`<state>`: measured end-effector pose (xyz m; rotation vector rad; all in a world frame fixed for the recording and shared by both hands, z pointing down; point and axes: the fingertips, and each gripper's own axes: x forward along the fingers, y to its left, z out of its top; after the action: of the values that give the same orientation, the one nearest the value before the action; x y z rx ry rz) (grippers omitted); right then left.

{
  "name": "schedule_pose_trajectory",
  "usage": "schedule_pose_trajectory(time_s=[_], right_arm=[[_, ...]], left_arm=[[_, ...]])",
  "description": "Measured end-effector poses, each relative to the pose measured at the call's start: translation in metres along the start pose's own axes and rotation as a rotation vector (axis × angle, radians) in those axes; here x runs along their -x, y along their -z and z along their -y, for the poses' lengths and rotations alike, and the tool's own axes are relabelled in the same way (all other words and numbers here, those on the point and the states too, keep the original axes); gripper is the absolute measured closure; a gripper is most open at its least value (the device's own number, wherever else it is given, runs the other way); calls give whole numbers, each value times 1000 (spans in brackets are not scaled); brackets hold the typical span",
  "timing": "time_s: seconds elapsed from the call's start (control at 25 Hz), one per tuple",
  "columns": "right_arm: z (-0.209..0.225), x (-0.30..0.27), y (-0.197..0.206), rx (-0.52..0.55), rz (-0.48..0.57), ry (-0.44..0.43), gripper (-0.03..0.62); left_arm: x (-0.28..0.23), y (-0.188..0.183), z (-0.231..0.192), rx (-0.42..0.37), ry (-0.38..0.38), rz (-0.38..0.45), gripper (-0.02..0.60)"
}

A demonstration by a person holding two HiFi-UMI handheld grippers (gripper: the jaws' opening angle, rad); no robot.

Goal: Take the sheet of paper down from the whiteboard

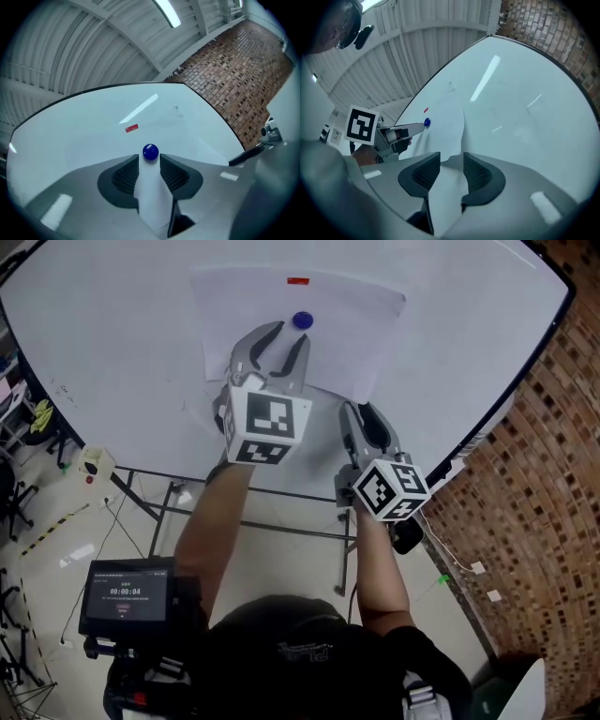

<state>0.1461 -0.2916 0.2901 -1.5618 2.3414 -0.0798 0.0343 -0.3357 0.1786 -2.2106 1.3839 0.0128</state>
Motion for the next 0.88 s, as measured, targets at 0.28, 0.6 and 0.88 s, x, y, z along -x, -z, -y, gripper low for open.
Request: schedule_pose_trajectory(time_s=[0.28, 0.6, 0.88], right_arm=[[5, -19, -8, -32, -14, -61, 433], [-3, -31, -11, -68, -28, -117, 494], [-5, -32, -13, -86, -6, -119, 580]], left_arm=[[-20, -12, 3, -1, -20, 22, 439], [-21, -18, -2, -8, -63, 47, 436], [-19, -18, 0, -5, -73, 60, 457]])
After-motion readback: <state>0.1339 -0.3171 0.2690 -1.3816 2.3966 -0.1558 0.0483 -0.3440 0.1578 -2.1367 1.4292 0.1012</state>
